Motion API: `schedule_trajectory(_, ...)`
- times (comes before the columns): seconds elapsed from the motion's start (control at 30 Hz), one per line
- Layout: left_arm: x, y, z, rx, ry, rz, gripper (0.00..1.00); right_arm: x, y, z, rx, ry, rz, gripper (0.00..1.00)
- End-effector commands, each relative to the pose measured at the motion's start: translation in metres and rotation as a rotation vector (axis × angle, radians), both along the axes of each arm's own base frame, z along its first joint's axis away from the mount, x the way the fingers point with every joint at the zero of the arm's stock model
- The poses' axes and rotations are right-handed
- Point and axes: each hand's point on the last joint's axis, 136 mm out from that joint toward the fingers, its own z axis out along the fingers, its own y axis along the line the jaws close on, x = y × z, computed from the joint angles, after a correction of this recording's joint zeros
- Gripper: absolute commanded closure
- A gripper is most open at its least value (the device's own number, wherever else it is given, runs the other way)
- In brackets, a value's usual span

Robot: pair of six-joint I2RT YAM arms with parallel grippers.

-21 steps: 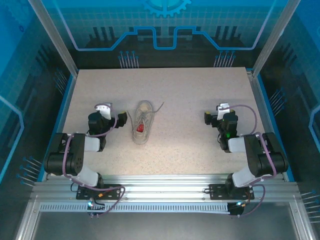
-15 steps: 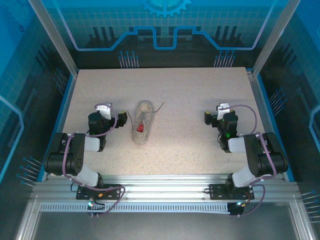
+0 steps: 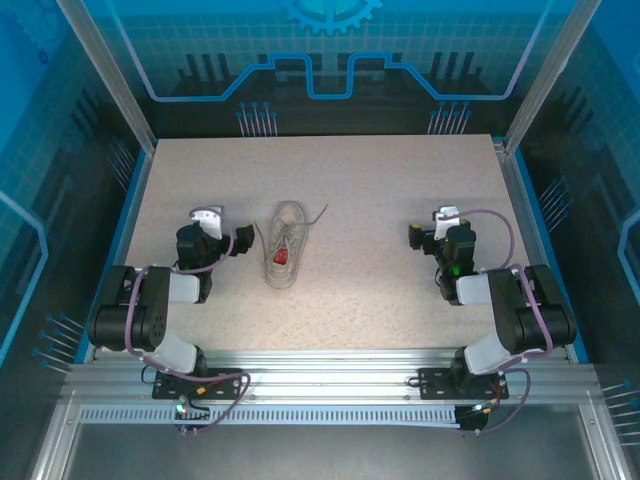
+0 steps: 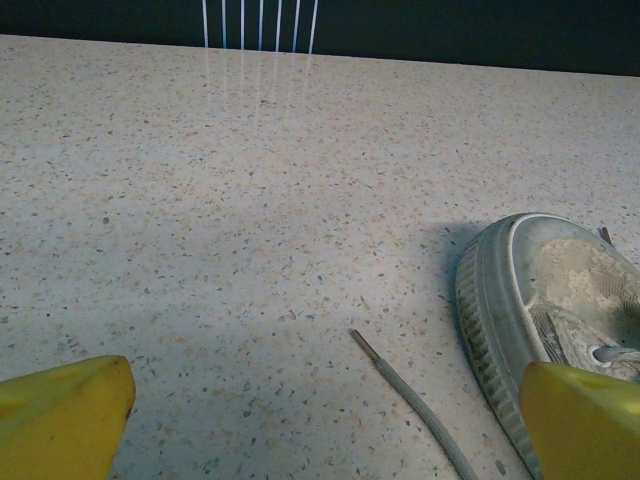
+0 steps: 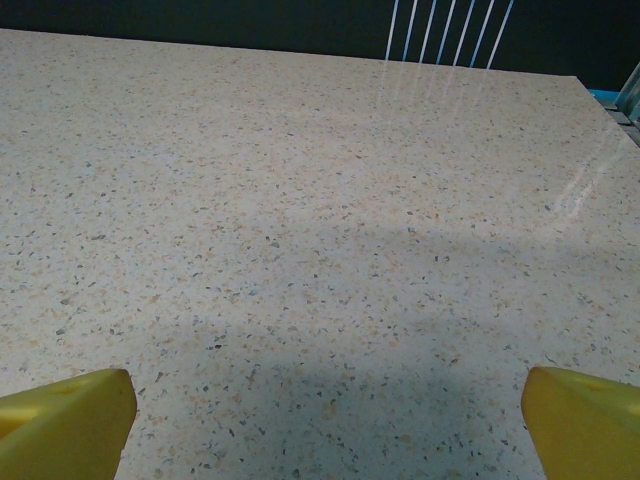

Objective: Tie the shoes

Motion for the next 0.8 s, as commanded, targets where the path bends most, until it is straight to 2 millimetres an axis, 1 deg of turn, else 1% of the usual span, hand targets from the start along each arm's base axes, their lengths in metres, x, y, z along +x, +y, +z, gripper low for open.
schedule_trajectory(0.0,0.003,0.0003,0.0034,0.015,-0.016,0.006,0.01,0.0074,0.0044,0.0086,-0.01,-0.028,0.018,0.0)
schedule_trajectory(0.6,0.0033,0.0003,0.0037,0.014,-0.016,0.006,0.01,0.0073,0.0044,0.0087,-0.008,-0.027,0.018,0.0)
schedule_trajectory(0.77,0.0043,0.0046,0.0029,0.014,-0.009,0.027,0.01,0.0065,0.0042,0.0082,-0.01,-0.028,0.018,0.0)
